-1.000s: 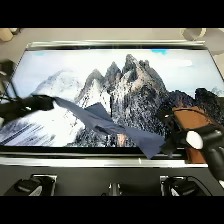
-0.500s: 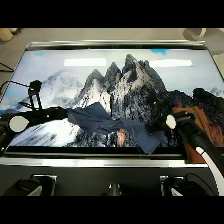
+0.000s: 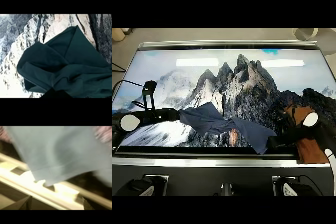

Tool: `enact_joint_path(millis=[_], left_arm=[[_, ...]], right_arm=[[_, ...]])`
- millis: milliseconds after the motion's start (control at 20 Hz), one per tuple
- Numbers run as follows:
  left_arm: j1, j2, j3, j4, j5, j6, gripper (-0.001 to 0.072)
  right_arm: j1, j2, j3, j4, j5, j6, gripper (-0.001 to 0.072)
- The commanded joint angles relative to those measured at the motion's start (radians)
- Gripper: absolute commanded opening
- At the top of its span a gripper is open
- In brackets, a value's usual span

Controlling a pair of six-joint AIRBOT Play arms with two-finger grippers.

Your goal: Fold the shirts.

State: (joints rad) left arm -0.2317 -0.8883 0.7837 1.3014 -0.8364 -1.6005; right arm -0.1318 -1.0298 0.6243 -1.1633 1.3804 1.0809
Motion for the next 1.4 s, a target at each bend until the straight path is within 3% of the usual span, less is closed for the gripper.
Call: enact_joint_path(millis=[0,200,350,400,450,500,650,800,900,1050,1150,1350], left_arm=[[0.0,-0.001,0.001,0.0,-0.032,0.005,0.0027],[0.0,-0.001,0.001,-0.001,-0.032,0.004,0.0027],[0.0,-0.001,0.001,-0.001,-0.031,0.004,0.0027],[0.0,-0.001,0.001,-0.001,-0.031,0.004,0.0027],[0.0,-0.001,0.001,0.0,-0.031,0.005,0.0027],[0.001,0.0,0.005,0.001,-0.031,0.005,0.0027],[0.002,0.017,0.113,0.083,-0.051,0.005,0.0026],[0.002,0.062,0.381,0.225,-0.062,0.004,0.0026],[0.002,0.094,0.619,0.305,-0.064,0.003,0.0026],[0.002,0.125,0.927,0.409,-0.112,-0.098,0.0026],[0.0,0.142,1.017,0.383,-0.156,-0.144,0.0026],[0.0,0.174,1.021,0.36,-0.215,-0.13,0.0026]], right_arm=[[-0.029,0.016,-0.212,0.23,-0.15,-0.019,0.0672],[0.003,0.015,-0.275,0.327,-0.311,-0.017,0.0667],[0.099,0.015,-0.274,0.331,-0.442,0.066,0.0651],[0.126,0.015,-0.274,0.337,-0.492,0.077,0.0479],[0.138,0.015,-0.27,0.343,-0.542,0.077,0.0187],[0.137,0.017,-0.255,0.34,-0.55,0.075,0.0026],[0.134,0.058,-0.085,0.256,-0.482,-0.027,0.0022],[0.134,0.172,0.261,0.023,-0.362,-0.041,0.0022],[0.134,0.262,0.529,-0.172,-0.337,0.034,0.0023],[0.135,0.368,0.837,-0.451,-0.28,0.219,0.0022],[0.135,0.41,0.919,-0.45,-0.193,0.26,0.0022],[0.135,0.416,0.922,-0.446,0.069,0.237,0.0023]])
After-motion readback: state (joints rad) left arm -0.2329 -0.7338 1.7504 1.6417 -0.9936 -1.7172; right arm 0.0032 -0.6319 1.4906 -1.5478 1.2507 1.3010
